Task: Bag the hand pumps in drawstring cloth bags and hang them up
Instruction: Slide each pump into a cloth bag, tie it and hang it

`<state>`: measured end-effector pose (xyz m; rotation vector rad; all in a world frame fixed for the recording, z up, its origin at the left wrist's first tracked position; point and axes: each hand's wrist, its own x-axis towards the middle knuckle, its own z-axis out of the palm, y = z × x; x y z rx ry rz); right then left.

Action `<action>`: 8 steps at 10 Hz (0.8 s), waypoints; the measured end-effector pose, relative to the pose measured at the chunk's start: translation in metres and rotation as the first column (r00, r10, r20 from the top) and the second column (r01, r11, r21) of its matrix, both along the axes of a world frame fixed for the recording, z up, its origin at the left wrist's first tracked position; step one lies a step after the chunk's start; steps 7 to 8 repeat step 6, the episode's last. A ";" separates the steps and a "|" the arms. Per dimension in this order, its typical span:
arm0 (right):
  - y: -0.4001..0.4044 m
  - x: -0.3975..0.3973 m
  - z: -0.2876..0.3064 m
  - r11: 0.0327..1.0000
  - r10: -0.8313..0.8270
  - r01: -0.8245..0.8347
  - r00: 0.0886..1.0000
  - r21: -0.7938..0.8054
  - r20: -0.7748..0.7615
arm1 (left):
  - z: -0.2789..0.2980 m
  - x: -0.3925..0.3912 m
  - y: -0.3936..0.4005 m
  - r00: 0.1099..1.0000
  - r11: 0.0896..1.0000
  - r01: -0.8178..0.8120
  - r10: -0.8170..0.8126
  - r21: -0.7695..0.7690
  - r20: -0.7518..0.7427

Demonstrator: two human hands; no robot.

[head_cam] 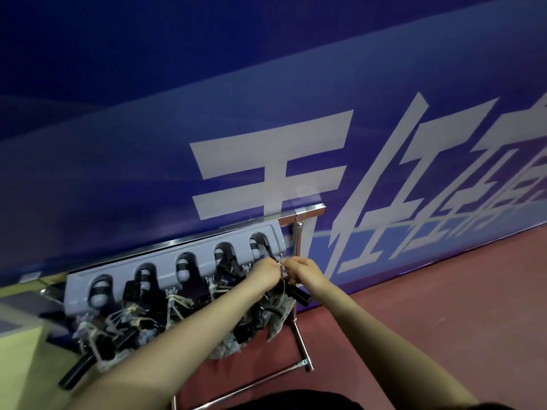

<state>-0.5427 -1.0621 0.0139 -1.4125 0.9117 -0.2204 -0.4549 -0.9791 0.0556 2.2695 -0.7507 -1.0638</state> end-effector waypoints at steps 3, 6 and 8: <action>0.024 -0.005 -0.002 0.985 -0.170 0.170 0.985 -0.016 0.016 | -0.011 -0.007 0.008 0.927 0.989 0.133 -0.148 0.068 0.343; 0.042 -0.022 0.011 0.926 -0.343 0.361 0.927 -0.113 0.153 | 0.026 -0.007 0.019 0.970 0.981 0.191 -0.184 -0.032 0.160; 0.042 -0.022 0.011 0.926 -0.343 0.361 0.927 -0.113 0.153 | 0.026 -0.007 0.019 0.970 0.981 0.191 -0.184 -0.032 0.160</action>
